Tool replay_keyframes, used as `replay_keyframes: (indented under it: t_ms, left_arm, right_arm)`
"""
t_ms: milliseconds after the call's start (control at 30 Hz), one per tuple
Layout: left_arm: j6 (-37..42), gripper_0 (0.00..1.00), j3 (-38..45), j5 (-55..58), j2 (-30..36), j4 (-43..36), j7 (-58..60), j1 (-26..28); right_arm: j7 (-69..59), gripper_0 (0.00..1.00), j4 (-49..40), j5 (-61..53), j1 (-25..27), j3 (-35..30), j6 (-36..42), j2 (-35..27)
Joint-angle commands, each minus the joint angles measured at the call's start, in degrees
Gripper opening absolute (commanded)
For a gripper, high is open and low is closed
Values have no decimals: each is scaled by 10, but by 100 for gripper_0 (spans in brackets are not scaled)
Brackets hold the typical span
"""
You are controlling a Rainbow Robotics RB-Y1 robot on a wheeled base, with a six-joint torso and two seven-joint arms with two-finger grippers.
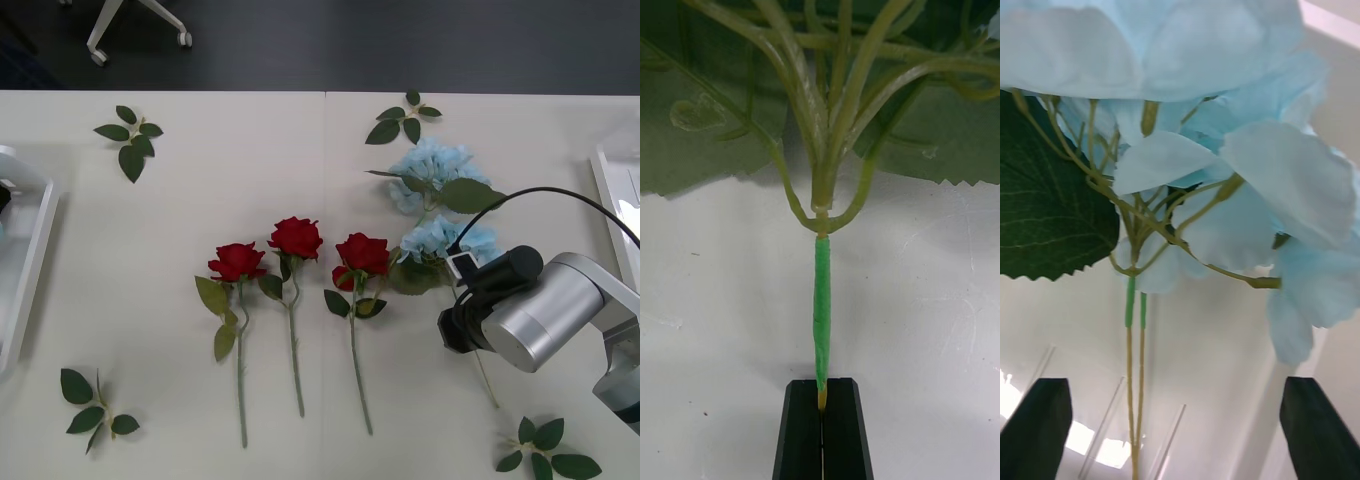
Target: Put the red flowers into the right box and the blue flowers into the left box
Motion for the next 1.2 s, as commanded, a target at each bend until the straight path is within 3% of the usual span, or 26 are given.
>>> replay_keyframes:
  t_ms: [33,233,567,700,900,1000,1200]
  left_arm:
    - [34,100,-7,16,29,-60,-27,33]
    - [114,100,-8,53,29,-127,20,46]
    - [277,100,-69,103,28,-280,124,46]
    - [320,100,-94,112,16,-326,151,39]
    - [364,100,-116,82,-53,-390,154,39]
    - [379,100,-130,60,-93,-414,141,39]
    - [379,100,-147,86,-103,-421,63,37]
  right_arm:
    - [23,0,-10,-6,-26,-7,1,-7]
    - [30,0,-68,-99,-57,-45,48,-71]
    - [44,0,-243,-297,-61,-204,255,-208]
    - [52,0,-289,-368,-61,-237,275,-244]
    - [69,0,-342,-439,-61,-244,171,-289]
    - [99,0,-352,-469,-60,-241,69,-306]
    - [176,0,-350,-518,-60,-230,-48,-311]
